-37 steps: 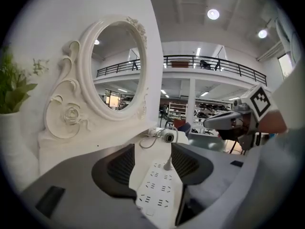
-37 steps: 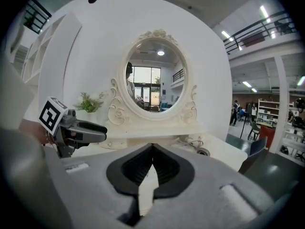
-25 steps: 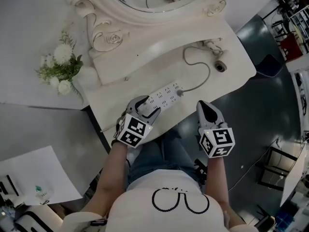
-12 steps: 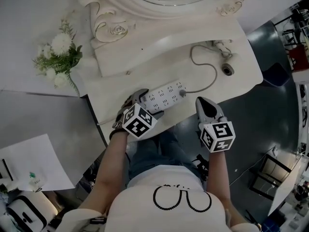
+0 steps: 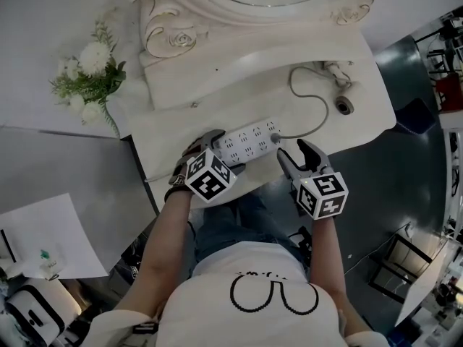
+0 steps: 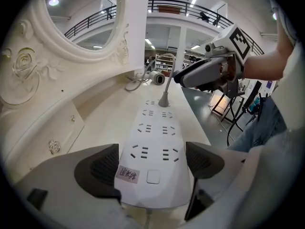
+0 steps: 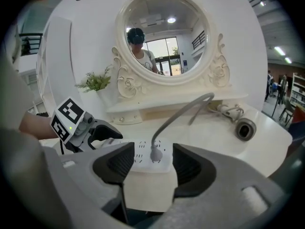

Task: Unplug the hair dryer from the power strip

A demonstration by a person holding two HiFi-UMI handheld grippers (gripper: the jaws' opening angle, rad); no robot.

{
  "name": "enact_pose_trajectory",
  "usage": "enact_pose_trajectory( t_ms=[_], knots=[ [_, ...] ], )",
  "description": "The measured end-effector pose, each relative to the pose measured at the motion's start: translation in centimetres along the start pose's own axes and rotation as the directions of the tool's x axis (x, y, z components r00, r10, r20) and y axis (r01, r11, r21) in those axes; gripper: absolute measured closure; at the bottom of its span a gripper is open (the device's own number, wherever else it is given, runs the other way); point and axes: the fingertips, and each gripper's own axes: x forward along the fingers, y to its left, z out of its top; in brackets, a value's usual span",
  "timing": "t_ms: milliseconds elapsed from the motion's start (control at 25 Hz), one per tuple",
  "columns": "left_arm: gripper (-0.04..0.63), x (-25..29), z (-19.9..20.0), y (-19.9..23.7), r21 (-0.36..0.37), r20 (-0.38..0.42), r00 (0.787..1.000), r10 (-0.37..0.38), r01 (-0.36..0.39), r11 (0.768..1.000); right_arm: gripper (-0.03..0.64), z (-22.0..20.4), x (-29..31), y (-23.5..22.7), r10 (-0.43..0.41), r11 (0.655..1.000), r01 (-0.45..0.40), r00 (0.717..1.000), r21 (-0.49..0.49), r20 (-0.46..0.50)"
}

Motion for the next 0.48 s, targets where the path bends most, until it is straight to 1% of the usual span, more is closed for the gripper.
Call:
enact_pose_trajectory(
  t_ms=[80, 200, 280, 360, 400, 440, 480],
  knots=[
    [0.163, 0.0, 0.0, 0.0, -0.001, 0.003, 1.000, -0.001, 0.001, 1.000, 0.349, 0.0, 1.0, -0.1, 0.007, 0.999, -0.008, 1.000, 0.036, 0.013],
    [0.163, 0.0, 0.0, 0.0, -0.002, 0.008, 1.000, -0.003, 0.003, 1.000, 0.347, 0.3, 2.9, -0.5, -0.004, 0.997, 0.001, 0.999, 0.081, 0.036],
    [0.161, 0.0, 0.0, 0.0, -0.005, 0.008, 1.000, -0.003, 0.003, 1.000, 0.347, 0.4, 4.2, -0.6, -0.011, 0.997, 0.007, 0.999, 0.071, 0.053],
    [0.161, 0.0, 0.0, 0.0, -0.008, 0.007, 1.000, -0.004, 0.004, 1.000, 0.365, 0.9, 4.9, -0.4, -0.015, 0.999, 0.011, 0.995, 0.040, 0.097],
    [0.161, 0.0, -0.1, 0.0, -0.009, 0.007, 1.000, -0.005, 0.005, 1.000, 0.384, 1.1, 5.0, -0.3, -0.018, 1.000, 0.015, 0.992, 0.026, 0.122],
    [0.161, 0.0, 0.0, 0.0, -0.010, 0.007, 1.000, -0.006, 0.006, 1.000, 0.441, 1.3, 4.9, -0.3, -0.023, 1.000, 0.020, 0.990, 0.019, 0.140],
    [0.161, 0.0, 0.0, 0.1, -0.011, 0.007, 1.000, -0.006, 0.006, 1.000, 0.541, 1.4, 4.9, -0.3, -0.028, 1.000, 0.026, 0.988, 0.017, 0.150]
  ],
)
